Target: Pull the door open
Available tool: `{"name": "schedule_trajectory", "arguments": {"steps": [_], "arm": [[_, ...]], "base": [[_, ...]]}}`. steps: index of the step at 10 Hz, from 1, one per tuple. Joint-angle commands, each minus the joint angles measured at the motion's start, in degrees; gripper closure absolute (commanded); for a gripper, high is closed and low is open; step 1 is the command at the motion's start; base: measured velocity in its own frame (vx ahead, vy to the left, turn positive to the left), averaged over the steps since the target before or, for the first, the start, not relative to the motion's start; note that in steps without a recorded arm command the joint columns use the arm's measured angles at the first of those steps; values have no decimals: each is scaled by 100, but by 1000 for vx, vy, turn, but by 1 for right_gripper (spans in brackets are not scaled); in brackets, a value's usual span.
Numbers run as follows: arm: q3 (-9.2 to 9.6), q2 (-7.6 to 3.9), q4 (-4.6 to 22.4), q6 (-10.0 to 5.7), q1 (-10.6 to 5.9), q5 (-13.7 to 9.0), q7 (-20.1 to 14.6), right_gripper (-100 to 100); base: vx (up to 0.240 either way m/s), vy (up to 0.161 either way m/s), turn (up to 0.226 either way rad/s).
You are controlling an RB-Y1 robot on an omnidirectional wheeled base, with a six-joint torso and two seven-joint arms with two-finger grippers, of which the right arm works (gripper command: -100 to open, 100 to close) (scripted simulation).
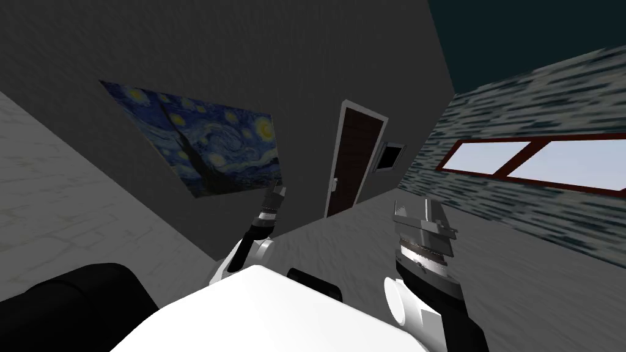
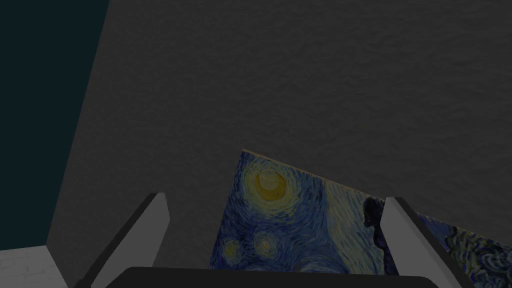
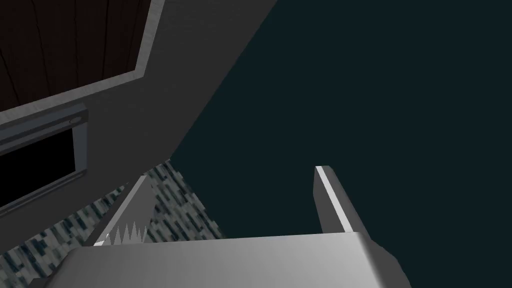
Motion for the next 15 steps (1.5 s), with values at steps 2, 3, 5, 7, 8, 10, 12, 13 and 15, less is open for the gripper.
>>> {"name": "schedule_trajectory", "arguments": {"steps": [2,3,5,7,8,10,12,13,15], "arm": [[-30,-77,259,-4,-134,-169,-133,-100],[-44,-110,380,-5,-197,-248,-195,-100],[-73,-169,631,-9,-326,-412,-324,-100],[-93,-209,807,-11,-418,-527,-414,-100],[-106,-230,917,-12,-474,-599,-471,-100],[-131,-272,1136,-15,-588,-741,-583,-100],[-157,-313,1366,-19,-707,-892,-701,-100],[-172,-332,1494,-20,-773,-975,-767,-100],[-202,-371,1748,-24,-905,-1141,-897,-100]], "base": [[71,-154,258],[70,-143,244],[81,-147,296],[47,-119,135],[44,-96,180],[63,-105,189],[56,-111,172],[47,-107,169],[57,-118,203]]}}
